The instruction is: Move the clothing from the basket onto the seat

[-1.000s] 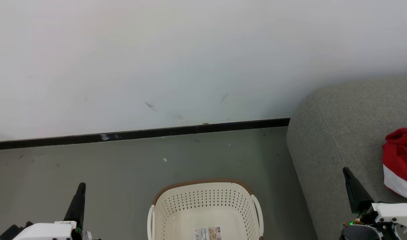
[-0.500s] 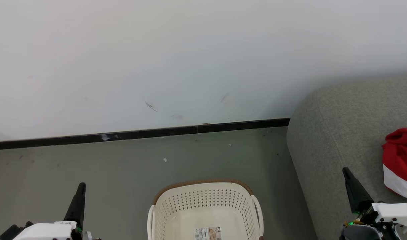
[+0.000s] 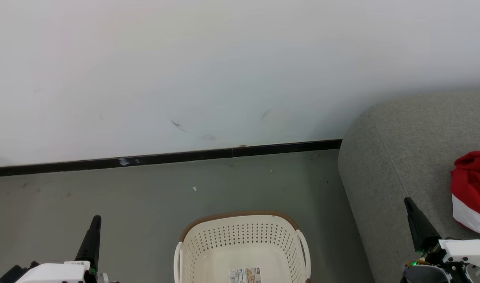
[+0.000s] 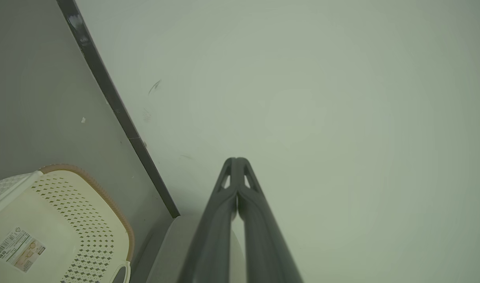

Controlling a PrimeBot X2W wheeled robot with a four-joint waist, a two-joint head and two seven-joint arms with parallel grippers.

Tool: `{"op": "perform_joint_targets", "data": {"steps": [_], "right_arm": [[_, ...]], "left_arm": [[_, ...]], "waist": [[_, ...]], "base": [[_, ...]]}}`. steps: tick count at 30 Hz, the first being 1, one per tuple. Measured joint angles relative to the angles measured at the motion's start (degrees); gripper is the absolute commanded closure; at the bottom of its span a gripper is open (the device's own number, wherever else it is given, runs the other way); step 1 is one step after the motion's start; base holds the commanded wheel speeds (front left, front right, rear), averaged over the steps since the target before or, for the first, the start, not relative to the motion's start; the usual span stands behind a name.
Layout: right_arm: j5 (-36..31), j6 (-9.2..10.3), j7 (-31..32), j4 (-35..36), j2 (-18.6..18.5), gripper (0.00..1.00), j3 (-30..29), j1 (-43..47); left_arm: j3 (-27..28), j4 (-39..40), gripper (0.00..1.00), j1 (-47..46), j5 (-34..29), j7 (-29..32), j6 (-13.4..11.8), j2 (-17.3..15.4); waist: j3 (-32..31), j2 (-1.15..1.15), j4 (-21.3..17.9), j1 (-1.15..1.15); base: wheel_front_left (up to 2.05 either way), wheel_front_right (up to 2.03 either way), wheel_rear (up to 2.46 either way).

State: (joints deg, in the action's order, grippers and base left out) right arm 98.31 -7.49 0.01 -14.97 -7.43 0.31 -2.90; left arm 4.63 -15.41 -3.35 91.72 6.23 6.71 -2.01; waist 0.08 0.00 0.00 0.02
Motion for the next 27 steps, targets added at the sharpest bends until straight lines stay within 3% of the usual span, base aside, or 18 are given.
{"op": "perform_joint_targets", "data": {"steps": [27], "right_arm": [[0.0, 0.0, 0.0, 0.0, 0.1, 1.0, -0.3, 0.0]], "left_arm": [[0.0, -0.1, 1.0, 0.0, 0.0, 0.0, 0.0, 0.0]], "waist": [[0.0, 0.0, 0.0, -0.01]], "base": [[0.0, 0.0, 0.0]]}}
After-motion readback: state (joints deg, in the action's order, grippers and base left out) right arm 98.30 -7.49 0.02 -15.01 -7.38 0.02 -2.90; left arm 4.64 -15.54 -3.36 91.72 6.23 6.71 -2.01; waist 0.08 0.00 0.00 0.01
